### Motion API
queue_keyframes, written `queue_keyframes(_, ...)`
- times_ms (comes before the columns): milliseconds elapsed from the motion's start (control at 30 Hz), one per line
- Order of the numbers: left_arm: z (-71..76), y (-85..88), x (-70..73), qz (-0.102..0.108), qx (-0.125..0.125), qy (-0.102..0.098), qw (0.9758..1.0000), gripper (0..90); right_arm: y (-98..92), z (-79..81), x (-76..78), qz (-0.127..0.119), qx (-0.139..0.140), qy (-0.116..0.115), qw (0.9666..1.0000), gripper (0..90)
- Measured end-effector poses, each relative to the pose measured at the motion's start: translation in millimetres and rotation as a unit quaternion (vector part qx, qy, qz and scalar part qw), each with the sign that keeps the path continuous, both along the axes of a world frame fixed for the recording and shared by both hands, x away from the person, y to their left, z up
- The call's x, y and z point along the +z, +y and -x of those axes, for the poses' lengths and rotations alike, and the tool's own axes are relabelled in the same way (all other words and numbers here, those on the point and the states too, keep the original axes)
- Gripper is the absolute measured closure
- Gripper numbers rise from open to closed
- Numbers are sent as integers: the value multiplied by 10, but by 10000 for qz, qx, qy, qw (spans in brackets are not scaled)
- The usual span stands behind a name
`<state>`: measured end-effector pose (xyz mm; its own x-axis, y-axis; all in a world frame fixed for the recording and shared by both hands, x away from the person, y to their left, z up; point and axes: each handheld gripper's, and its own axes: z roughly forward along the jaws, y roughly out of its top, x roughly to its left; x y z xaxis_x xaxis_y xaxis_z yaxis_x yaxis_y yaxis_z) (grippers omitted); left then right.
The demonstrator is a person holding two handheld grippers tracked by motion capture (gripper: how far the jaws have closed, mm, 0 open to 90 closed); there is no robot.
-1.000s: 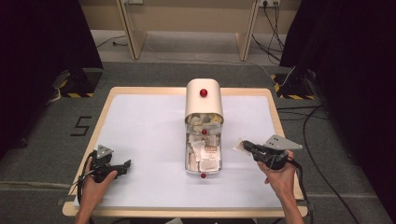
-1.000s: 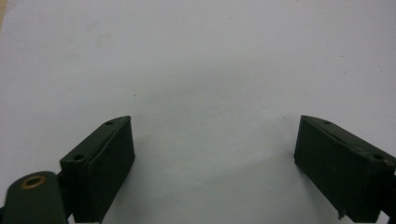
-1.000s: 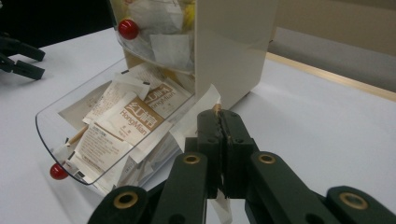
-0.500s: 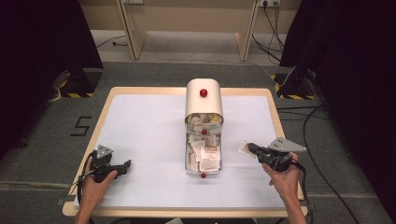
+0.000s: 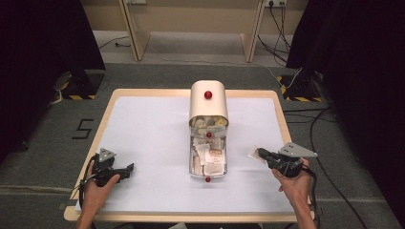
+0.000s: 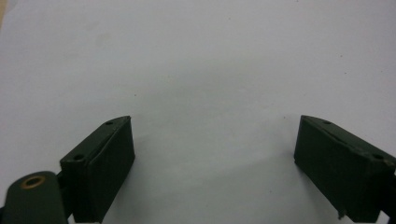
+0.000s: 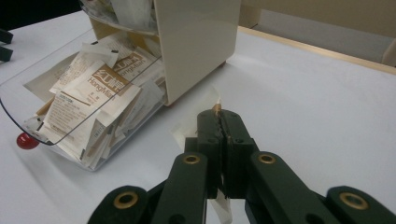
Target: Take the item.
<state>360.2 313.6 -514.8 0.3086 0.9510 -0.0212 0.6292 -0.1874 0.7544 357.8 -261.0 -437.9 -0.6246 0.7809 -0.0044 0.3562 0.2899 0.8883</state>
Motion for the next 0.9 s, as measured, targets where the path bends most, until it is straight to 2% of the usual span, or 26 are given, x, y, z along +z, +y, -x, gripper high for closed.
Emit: queue_keyframes(900, 0, 0, 0, -5, 0, -1, 10000, 114, -119, -100, -212, 114, -234, 296, 9992, 881)
